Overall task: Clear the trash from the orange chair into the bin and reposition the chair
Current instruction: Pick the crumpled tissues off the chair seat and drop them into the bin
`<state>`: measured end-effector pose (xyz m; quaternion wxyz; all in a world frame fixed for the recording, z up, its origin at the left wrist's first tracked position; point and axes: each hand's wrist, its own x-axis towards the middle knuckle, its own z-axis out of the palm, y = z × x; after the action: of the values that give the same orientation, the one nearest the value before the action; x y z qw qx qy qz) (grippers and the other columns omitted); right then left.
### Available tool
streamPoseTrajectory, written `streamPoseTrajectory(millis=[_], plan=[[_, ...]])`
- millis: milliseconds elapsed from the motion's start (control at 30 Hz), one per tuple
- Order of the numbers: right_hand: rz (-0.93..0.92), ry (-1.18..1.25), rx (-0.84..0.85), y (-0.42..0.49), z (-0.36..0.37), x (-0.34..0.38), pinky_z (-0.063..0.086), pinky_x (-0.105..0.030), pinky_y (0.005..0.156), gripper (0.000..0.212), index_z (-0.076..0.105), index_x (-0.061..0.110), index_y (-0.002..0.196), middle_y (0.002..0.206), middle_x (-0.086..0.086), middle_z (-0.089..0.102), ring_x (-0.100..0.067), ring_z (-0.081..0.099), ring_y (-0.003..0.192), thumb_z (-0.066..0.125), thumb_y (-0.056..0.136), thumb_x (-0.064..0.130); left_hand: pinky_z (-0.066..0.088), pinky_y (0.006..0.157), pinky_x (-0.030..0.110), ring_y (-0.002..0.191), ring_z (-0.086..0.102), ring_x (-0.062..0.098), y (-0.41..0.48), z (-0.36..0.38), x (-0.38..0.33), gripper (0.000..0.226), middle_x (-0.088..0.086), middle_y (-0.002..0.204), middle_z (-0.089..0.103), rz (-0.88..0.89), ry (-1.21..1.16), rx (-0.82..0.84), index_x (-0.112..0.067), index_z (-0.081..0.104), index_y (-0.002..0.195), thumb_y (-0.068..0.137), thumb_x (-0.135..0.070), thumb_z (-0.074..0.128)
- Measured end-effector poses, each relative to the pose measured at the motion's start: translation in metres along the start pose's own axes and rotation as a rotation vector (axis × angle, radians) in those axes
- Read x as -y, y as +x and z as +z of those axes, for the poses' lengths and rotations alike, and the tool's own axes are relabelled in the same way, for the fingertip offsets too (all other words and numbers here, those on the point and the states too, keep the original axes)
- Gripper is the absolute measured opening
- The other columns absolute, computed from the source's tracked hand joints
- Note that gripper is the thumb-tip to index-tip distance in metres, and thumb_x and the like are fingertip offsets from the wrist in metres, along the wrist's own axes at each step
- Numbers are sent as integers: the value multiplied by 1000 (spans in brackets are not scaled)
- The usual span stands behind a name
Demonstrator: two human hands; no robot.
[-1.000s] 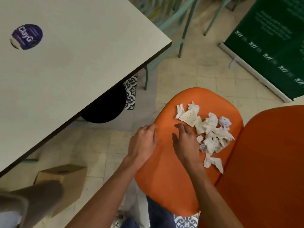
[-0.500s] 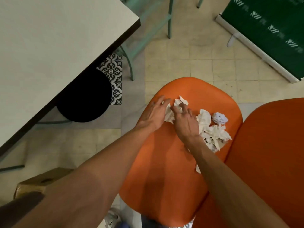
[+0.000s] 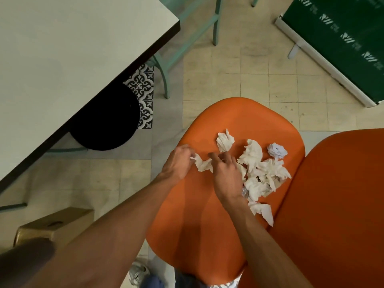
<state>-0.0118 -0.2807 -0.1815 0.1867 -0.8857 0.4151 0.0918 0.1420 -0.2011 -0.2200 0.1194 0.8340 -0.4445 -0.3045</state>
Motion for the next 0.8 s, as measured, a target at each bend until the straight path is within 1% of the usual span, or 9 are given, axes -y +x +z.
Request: streamPoseTrajectory(millis=[33,100,167,267,433,533,633,733,800], plan=[[7,-8,-25,-4,-1,2,57,-38,67,51,56,31,136,121,-4,63,-30,64,106,69,95,3,55,89,30,98,67,20,-8,-4,4,16,2,114,66,-55,-52,-18,-12,76,111,95,-14,74],[25,-11,-77,-11,-5,6,56,-37,65,44,56,31,134,114,-1,68,-27,65,103,72,97,11,53,83,25,90,67,16,-23,-8,10,16,2,109,69,-93,-143,-73,-14,77,108,92,-12,78],[20,26,-125,-21,-13,19,55,-39,63,28,58,26,125,105,-2,69,-28,64,100,70,100,18,56,82,23,87,68,13,-45,-15,20,16,1,108,71,-147,-217,-137,-16,78,105,89,-13,82],[-15,126,-160,-40,-26,47,53,-42,61,13,59,21,115,99,-3,67,-29,61,96,64,103,23,61,80,28,82,70,9,-89,-29,36,16,-2,102,75,-247,-372,-274,-18,78,100,86,-16,85],[-106,291,-202,-80,-40,104,48,-38,59,8,65,21,112,97,-3,67,-25,62,86,66,104,23,59,73,24,76,69,0,-176,-53,60,11,-12,89,76,-379,-542,-477,-21,79,98,88,-18,83],[-176,382,-192,-111,-41,147,52,-41,66,8,65,21,113,102,-2,68,-25,63,92,65,106,23,59,74,21,77,70,-2,-235,-70,79,13,-16,89,76,-454,-632,-575,-22,79,101,89,-16,82],[-215,446,-157,-142,-37,189,51,-36,72,8,66,23,114,106,0,67,-24,64,96,63,106,23,58,75,16,81,70,-4,-291,-81,100,25,-15,94,76,-509,-681,-675,-22,77,112,89,-14,82],[-284,481,-122,-176,-29,235,55,-41,77,8,66,23,110,104,0,68,-25,66,96,66,104,19,56,73,15,80,71,-4,-352,-92,128,22,-14,93,77,-567,-706,-765,-22,77,109,89,-16,82],[-339,473,-89,-199,-22,265,56,-43,79,8,67,22,110,103,0,68,-25,65,96,66,103,19,53,70,10,80,70,-5,-389,-98,143,17,-13,92,76,-608,-703,-813,-22,77,105,89,-17,82]])
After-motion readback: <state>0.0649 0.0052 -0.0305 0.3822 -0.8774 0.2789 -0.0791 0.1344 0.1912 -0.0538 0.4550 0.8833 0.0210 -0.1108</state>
